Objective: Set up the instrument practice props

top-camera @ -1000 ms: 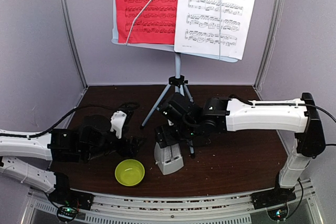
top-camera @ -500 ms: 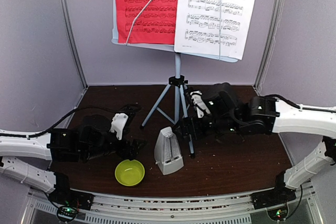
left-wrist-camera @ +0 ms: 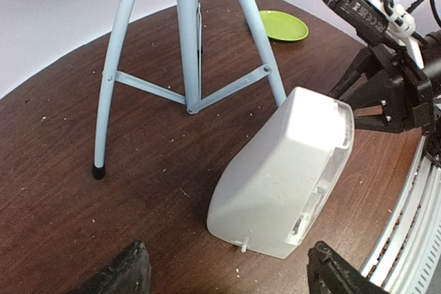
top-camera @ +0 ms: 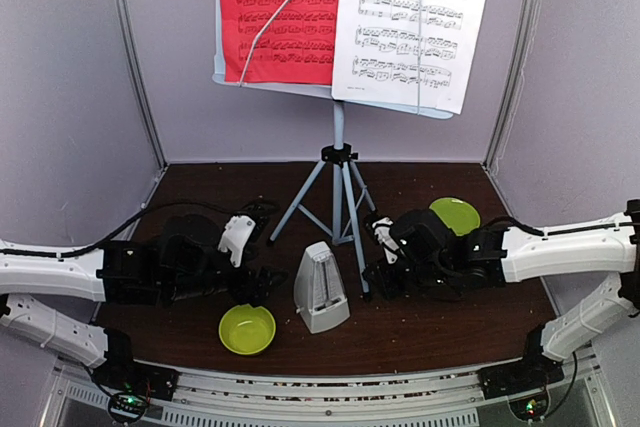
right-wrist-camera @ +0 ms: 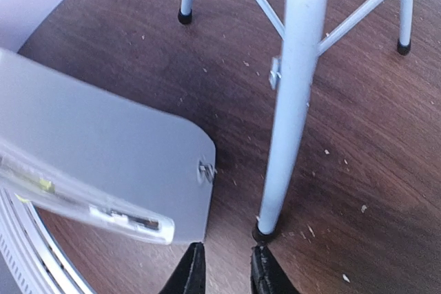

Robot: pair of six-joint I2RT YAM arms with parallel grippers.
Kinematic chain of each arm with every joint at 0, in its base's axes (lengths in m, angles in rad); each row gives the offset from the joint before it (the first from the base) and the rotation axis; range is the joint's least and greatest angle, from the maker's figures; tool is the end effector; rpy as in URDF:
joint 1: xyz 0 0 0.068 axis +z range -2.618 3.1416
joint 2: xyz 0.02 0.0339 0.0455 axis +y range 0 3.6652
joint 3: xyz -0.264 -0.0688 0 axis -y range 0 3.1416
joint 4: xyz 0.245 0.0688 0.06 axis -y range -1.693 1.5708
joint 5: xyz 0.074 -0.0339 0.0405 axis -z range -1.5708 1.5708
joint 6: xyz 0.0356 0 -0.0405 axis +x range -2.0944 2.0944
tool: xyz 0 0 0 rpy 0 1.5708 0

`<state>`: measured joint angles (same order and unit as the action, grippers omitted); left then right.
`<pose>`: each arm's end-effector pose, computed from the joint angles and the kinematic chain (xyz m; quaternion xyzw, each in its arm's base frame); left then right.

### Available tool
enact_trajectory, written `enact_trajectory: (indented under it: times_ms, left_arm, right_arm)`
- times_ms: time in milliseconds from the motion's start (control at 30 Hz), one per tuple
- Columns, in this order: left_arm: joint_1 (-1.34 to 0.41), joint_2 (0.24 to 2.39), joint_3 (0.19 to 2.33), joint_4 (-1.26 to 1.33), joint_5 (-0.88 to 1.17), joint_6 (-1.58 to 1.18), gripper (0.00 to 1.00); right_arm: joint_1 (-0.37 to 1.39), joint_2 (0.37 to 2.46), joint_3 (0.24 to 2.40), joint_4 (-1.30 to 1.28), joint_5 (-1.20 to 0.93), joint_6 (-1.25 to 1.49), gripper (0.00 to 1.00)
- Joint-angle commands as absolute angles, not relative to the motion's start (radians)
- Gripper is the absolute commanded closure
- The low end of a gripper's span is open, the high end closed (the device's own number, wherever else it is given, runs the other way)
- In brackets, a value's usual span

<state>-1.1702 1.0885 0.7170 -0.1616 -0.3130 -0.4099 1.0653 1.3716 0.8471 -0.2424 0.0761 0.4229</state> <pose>0.1039 -0.2172 0.2595 0.2465 0.8252 -0.2527 0.4409 0.1422 0.2513 0.2255 -0.2762 0.8773 0.2390 0.3113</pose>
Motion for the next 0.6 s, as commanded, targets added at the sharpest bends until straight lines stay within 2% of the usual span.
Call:
enact_trajectory:
  times_ms: [0,200,567]
  left_arm:
    - [-1.158,1.091,0.751,-0.147,-0.299,-0.418,0.19]
    - [-1.150,1.087,0.795,-0.201,-0.329,-0.462,0.15]
    - [-1.150,1.160,1.044,-0.448,-0.354,-0.579,0.12]
  right_arm:
    - [1.064,1.432,0.840,-0.073,0.077,0.371,0.77]
    - [1.064,1.539,0.828,0.072,-0.014,0.335,0.80]
    - [1.118,1.591,0.760,0.290,-0.149,0.406,0.80]
